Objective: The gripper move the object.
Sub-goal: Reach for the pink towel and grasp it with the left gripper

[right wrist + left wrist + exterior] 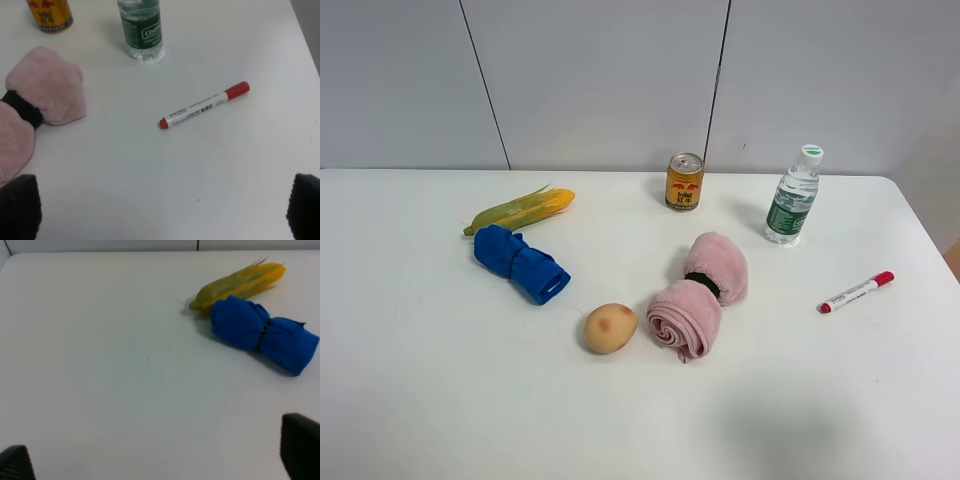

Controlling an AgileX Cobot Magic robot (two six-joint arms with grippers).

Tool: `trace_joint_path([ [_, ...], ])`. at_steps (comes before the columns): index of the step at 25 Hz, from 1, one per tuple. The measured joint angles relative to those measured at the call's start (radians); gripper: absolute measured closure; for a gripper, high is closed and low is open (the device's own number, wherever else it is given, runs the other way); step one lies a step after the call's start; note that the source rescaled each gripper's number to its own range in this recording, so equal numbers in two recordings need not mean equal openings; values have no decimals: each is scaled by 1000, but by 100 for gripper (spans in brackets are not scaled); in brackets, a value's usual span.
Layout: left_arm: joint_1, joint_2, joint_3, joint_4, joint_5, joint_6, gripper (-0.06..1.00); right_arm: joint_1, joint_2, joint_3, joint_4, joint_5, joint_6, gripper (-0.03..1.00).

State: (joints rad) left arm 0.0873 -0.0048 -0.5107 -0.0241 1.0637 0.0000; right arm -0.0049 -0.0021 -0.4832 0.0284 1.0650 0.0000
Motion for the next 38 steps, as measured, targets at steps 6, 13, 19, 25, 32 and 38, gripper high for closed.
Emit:
trace_joint_path([
  [6,0,0,0,0,0,0,-6,0,0,0,0,0,0,-3],
  [13,0,0,0,0,0,0,-6,0,0,0,0,0,0,-3],
  [19,0,0,0,0,0,0,-6,0,0,0,0,0,0,-3],
  [25,0,0,0,0,0,0,-6,0,0,0,0,0,0,-3],
  [32,0,0,0,0,0,0,-6,0,0,0,0,0,0,-3],
  [38,0,92,-12,-16,0,42,-6,0,0,0,0,0,0,-3],
])
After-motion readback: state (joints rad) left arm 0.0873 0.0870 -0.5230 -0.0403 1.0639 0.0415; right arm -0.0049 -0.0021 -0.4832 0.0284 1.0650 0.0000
